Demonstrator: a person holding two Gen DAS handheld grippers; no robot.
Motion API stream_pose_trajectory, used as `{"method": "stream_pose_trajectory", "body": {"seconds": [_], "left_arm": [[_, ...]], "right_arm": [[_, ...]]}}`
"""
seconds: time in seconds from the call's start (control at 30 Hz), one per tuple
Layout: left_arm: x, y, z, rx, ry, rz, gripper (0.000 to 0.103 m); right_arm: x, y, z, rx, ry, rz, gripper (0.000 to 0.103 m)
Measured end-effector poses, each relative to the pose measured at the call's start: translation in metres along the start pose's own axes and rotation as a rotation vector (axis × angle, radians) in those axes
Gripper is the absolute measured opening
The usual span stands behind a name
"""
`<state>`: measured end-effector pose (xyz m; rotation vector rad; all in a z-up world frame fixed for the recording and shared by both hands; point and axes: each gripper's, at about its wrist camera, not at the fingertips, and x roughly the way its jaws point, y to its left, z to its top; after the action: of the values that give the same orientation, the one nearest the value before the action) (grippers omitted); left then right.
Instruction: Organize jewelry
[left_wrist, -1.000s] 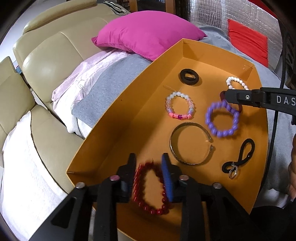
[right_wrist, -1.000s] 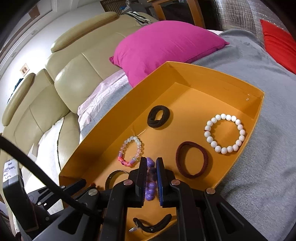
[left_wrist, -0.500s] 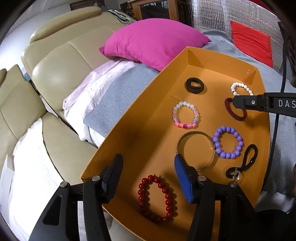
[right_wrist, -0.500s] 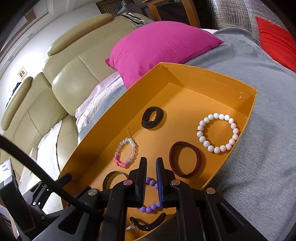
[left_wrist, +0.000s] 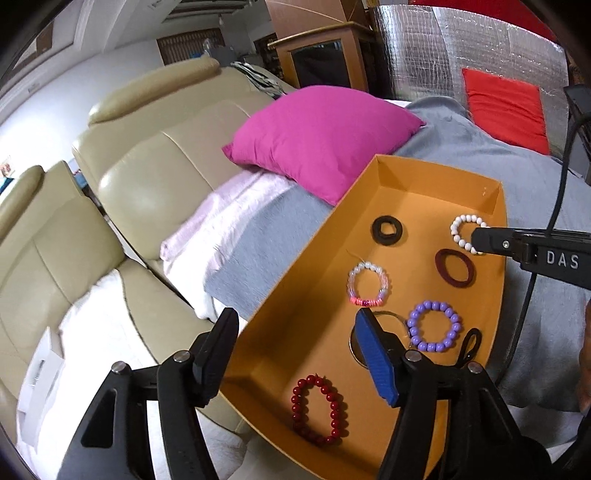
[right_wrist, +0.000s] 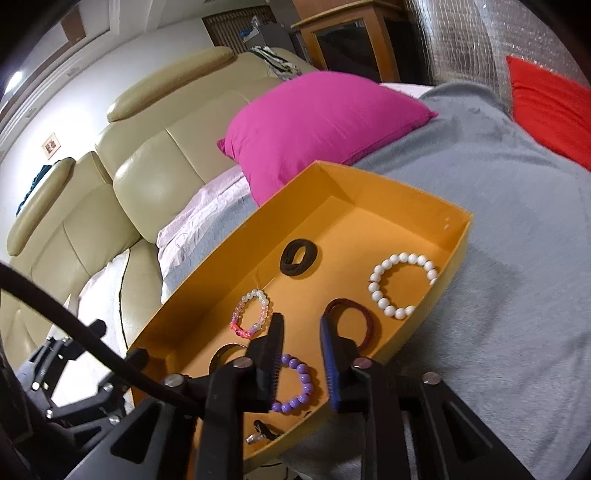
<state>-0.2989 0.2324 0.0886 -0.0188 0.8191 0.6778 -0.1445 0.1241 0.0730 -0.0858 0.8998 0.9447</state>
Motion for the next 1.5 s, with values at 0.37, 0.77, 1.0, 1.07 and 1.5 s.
{"method": "stream_pose_trajectory", "body": {"seconds": [0.37,0.77,1.0,1.07,1.5], "left_arm": [[-0.047,-0.007,0.01,-0.032,-0.081,0.013,0.067],[-0.08,0.003,0.014,-0.151,-0.074,-0.097,0.067],[-0.108,0.004,0.014,-0.095,-0.158,-0.033,0.067],[-0.117,0.008,0.014,-0.089,-0.181,-0.019,0.067],[-0.165,0.04,0.01,-0.11,-0.247,0.036,0.068]], "right_arm": [[-0.062,0.004,-0.01,-0.092,-0.114,-0.083,0.025],[-0.136,0.022,-0.051,-0.142,-0.237,-0.205,0.05],[-0.178,0.041,-0.072,-0.146,-0.267,-0.24,0.053],[-0.185,0.048,-0.074,-0.146,-0.27,-0.244,0.056],[-0.221,0.095,-0.074,-0.148,-0.284,-0.248,0.06]]}}
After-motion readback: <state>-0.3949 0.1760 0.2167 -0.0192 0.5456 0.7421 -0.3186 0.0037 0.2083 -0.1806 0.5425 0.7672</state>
